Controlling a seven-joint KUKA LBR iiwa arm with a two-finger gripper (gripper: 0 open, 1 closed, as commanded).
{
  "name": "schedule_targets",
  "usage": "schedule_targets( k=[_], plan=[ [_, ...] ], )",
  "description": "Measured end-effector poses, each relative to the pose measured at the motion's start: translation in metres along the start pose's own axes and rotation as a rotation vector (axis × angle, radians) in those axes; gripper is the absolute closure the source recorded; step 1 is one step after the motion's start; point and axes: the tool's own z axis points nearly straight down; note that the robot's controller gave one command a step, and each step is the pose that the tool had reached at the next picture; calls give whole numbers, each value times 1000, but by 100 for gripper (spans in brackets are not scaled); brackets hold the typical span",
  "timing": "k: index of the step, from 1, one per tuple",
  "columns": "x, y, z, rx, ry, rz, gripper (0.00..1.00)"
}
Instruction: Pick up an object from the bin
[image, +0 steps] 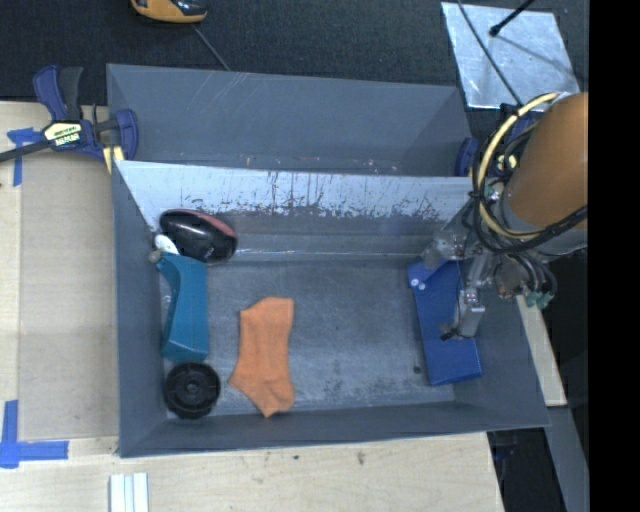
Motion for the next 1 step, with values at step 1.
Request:
schedule_targets(
  k=[1],
  plan=[
    [-1,0,-5,1,-9,-3,0]
  ],
)
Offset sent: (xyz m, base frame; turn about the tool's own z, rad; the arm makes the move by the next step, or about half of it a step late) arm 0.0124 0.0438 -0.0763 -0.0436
